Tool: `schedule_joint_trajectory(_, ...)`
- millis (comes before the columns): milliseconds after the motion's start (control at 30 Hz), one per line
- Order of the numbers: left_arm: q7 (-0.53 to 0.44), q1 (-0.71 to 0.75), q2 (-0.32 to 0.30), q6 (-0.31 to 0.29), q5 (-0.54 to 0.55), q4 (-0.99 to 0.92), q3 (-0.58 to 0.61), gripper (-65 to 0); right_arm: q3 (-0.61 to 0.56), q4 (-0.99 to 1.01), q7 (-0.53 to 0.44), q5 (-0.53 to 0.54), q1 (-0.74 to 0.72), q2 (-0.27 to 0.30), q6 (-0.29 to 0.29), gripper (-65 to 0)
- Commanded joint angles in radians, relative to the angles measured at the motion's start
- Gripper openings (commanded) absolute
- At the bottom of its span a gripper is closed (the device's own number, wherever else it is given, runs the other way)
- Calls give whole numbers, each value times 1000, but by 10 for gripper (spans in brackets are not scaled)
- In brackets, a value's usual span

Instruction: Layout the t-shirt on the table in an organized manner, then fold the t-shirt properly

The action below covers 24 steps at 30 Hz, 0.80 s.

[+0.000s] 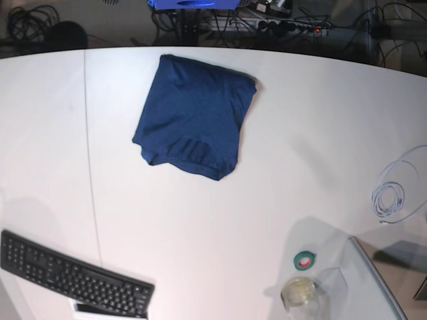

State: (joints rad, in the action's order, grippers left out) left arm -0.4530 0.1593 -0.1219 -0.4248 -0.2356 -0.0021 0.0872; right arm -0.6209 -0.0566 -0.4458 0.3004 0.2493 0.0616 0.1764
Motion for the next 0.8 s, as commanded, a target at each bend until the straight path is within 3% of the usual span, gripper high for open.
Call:
schedule_joint_trajectory(0, 1, -4, 3, 50, 8, 11, -8, -650, 3, 19, -91, 0, -6, -1, 5, -635)
schedule_joint_trajectory(33, 7, -2, 14, 116, 9, 35, -10, -650, 2, 22, -141, -2, -8, 2, 5, -635)
schedule_joint_trajectory(133, 7, 21, 40, 280, 9, 96, -11, -650, -3, -22, -123, -5, -34, 47, 5, -635)
schedule_joint_trajectory(233, 6, 30, 63, 372, 11, 106, -13, -650, -12, -62, -40, -7, -54, 73, 5, -636)
schedule_joint_trajectory(333, 13, 33, 92, 438, 11, 103, -13, -650, -93, -78, 49, -7, -80, 94, 5, -638)
schedule_joint_trajectory(500, 15, 33, 90, 445, 12, 6, -13, -650, -187, -71, 78, -5, -66, 105, 5, -635)
schedule_joint_trajectory(767, 15, 69, 55, 445, 12, 9, -13, -650, -189, -101, 77, -2, -54, 97, 7, -635)
